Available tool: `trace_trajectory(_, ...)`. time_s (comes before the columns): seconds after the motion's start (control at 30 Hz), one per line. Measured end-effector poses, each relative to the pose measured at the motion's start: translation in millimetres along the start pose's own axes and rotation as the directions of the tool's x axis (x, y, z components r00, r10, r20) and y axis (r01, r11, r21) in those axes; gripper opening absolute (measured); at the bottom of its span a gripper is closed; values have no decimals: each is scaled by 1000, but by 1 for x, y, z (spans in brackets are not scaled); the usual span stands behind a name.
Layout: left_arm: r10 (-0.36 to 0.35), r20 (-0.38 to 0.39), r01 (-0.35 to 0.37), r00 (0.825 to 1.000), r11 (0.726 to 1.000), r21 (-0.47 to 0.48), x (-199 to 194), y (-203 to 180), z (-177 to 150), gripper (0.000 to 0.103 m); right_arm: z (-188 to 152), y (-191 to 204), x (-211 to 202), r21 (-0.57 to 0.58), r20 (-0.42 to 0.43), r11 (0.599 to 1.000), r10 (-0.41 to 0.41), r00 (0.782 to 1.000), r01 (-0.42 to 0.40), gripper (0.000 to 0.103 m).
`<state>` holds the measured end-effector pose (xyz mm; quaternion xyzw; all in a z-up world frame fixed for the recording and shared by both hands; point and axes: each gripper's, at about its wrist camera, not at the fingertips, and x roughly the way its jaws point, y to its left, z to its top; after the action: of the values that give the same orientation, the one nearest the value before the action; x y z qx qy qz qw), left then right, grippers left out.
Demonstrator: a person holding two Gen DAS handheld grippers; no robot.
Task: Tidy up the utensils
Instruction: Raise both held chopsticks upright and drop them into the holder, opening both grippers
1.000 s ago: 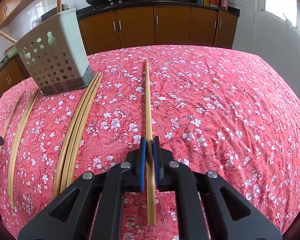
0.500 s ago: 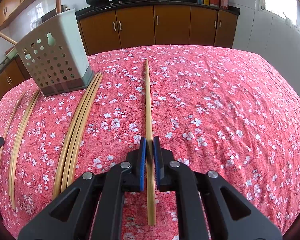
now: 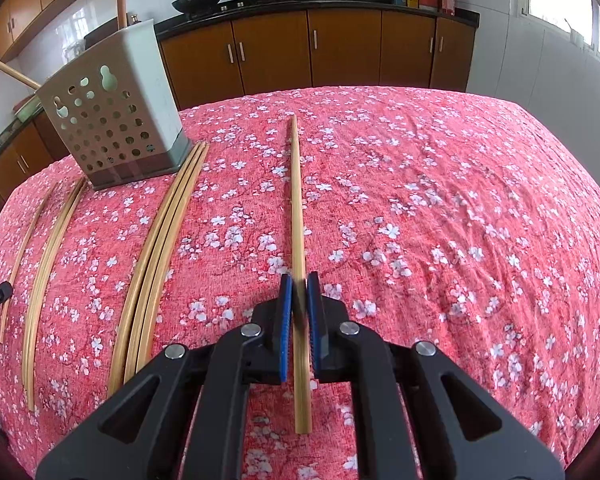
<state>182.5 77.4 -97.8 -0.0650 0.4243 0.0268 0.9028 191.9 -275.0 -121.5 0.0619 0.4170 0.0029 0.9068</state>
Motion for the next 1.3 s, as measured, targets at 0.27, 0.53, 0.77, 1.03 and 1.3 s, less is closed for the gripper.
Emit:
trace_trajectory(0.27, 5, -3, -5, 1000, 999, 40, -4, -2, 3, 8, 1, 2, -24, -13, 75, 1000, -5, 997, 6, 8)
trace_trajectory(0.53, -46, 153, 45, 987, 999, 14, -53, 3, 26, 8, 22, 0, -84, 2, 281, 1000, 8, 960, -8, 8)
trace_trajectory(0.77, -81, 312, 88, 947, 996, -7, -103, -1, 53, 8, 40, -5, -112, 17, 384, 999, 28, 923, -37, 8)
trace_trajectory(1.03, -95, 355, 96, 930, 995, 16, -123, -5, 79, 8, 59, 0, -138, 14, 454, 996, 71, 888, -87, 8)
trace_trajectory(1.3, -181, 423, 141, 888, 982, 124, -171, -33, 110, 8, 97, 18, -187, -35, 555, 974, 206, 806, -225, 8)
